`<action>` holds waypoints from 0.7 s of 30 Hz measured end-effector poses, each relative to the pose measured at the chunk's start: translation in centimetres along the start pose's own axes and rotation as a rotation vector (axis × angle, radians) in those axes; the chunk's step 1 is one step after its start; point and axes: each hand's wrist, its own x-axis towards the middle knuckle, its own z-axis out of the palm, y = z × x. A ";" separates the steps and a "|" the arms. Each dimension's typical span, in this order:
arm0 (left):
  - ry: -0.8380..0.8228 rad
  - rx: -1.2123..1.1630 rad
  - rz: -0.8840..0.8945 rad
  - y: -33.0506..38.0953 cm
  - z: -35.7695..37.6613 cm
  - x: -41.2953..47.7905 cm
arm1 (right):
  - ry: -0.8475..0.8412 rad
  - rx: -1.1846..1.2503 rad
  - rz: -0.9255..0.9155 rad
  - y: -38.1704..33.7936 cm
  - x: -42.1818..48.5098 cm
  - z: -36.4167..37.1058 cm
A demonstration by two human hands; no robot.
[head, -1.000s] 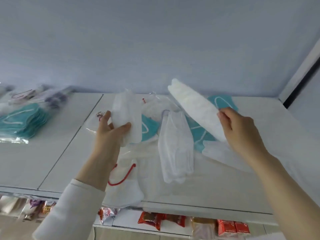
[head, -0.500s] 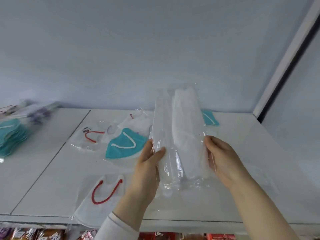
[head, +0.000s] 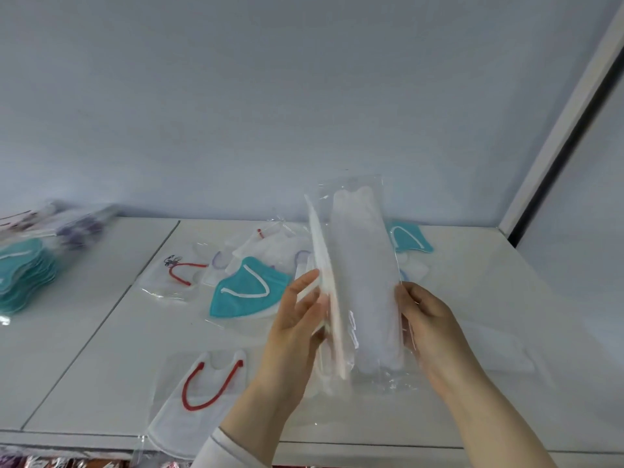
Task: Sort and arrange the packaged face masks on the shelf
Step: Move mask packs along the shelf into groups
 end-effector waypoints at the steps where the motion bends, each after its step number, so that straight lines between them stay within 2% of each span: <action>1: 0.054 -0.004 0.001 0.0 -0.3 0.1 | 0.014 -0.014 -0.008 0.1 0.0 -0.2; 4: 0.181 -0.037 0.040 0.1 -1.4 0.6 | 0.099 -0.005 -0.044 0.0 0.3 -1.2; 7: 0.224 -0.011 0.120 0.6 -2.0 0.8 | 0.202 0.083 -0.064 -1.1 0.4 -2.8; 11: 0.220 0.049 0.178 0.2 -1.4 0.8 | 0.050 0.256 0.035 -1.7 0.3 -2.8; 14: 0.131 -0.007 0.173 -0.2 -0.1 0.7 | -0.001 0.111 0.085 -0.5 0.2 -0.2; 17: 0.083 -0.044 0.131 -0.7 0.5 0.6 | 0.032 -0.073 0.019 0.8 -0.1 2.5; 21: 0.212 0.118 0.132 0.2 -1.6 0.9 | -0.040 -0.130 -0.042 1.1 -0.6 4.0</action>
